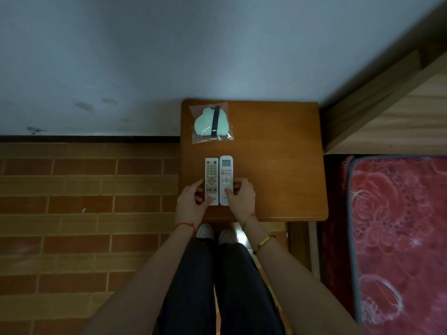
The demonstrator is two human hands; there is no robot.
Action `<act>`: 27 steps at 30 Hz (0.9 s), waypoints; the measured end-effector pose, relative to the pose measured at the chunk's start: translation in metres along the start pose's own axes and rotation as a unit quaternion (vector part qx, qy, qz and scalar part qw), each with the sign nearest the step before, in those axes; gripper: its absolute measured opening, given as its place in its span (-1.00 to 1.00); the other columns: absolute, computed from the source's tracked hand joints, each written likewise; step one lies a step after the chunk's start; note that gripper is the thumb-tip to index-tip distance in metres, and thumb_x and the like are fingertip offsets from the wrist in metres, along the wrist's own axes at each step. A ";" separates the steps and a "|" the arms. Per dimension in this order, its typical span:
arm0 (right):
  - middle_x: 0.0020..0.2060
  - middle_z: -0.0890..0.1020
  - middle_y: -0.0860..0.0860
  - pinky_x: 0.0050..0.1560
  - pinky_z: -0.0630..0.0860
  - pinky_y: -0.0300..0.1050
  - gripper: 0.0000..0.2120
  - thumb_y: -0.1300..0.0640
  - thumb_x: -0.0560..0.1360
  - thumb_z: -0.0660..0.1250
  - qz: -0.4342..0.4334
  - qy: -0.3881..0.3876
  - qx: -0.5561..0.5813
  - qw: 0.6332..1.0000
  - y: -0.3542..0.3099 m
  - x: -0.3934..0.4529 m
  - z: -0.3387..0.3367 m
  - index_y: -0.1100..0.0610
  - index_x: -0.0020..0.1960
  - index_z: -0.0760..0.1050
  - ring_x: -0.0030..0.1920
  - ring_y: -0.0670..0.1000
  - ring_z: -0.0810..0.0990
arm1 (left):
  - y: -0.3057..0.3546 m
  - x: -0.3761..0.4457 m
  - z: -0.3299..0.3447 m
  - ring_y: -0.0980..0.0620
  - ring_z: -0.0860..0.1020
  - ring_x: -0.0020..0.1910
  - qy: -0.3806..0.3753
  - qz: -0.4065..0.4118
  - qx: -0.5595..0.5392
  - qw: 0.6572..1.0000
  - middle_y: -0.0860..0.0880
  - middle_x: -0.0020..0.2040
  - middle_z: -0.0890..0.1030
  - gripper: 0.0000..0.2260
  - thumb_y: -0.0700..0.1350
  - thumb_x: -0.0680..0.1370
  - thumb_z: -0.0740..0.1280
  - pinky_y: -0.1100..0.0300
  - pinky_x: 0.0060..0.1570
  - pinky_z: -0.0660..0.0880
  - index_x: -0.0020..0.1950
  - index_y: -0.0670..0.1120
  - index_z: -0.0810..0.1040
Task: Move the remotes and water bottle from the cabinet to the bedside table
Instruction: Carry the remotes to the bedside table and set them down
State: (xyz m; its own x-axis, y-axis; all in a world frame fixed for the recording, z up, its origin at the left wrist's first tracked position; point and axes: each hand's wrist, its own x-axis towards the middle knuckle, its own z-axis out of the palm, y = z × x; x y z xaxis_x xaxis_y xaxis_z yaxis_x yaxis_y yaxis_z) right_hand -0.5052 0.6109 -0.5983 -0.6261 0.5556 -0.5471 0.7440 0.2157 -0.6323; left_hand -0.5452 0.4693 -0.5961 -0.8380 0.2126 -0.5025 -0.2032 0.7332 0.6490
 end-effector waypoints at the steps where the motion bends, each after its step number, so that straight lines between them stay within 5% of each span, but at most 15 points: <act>1: 0.16 0.53 0.13 0.10 0.56 -0.09 -0.69 0.19 0.50 0.40 -0.006 0.000 -0.007 1.000 -0.004 -0.004 -0.004 0.22 0.21 0.46 0.16 0.10 0.54 | 0.003 -0.004 -0.005 0.15 0.53 -0.10 0.003 0.004 0.002 1.000 0.06 0.09 0.52 -0.45 -0.08 0.44 0.47 0.35 -0.18 0.47 0.41 0.02 0.40; 9: 0.23 0.56 0.18 0.24 0.39 -0.05 -0.58 0.05 0.55 0.36 -0.083 -0.017 -0.082 0.993 -0.069 -0.054 -0.068 0.23 0.33 0.45 0.27 0.17 0.49 | 0.053 -0.053 -0.089 0.02 0.43 0.30 0.021 0.071 0.068 0.995 -0.02 0.29 0.52 -0.60 0.00 0.54 0.35 0.11 0.29 0.39 0.38 0.01 0.44; 13: 0.26 0.56 0.13 0.24 0.36 -0.10 -0.57 0.01 0.56 0.33 -0.140 -0.011 -0.116 0.983 -0.120 -0.095 -0.115 0.19 0.35 0.43 0.30 0.14 0.47 | 0.099 -0.089 -0.142 0.01 0.34 0.41 0.030 0.098 0.106 0.989 -0.01 0.37 0.46 -0.58 0.02 0.55 0.31 0.10 0.34 0.26 0.40 0.02 0.40; 27: 0.37 0.48 0.04 0.43 0.32 0.05 -0.54 -0.02 0.62 0.22 -0.306 -0.039 -0.164 0.937 -0.238 -0.243 -0.213 0.10 0.46 0.32 0.44 0.07 0.32 | 0.197 -0.254 -0.278 0.04 0.36 0.41 0.086 0.136 0.062 0.985 0.00 0.41 0.43 -0.60 -0.05 0.59 0.28 0.05 0.39 0.34 0.43 -0.02 0.38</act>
State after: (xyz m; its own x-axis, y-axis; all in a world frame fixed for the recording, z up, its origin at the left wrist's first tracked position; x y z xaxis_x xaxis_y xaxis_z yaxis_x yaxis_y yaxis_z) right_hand -0.4808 0.5952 -0.1983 -0.9643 0.1899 -0.1843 0.2645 0.7174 -0.6445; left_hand -0.5135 0.3796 -0.1818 -0.9285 0.3076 -0.2082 0.0953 0.7391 0.6668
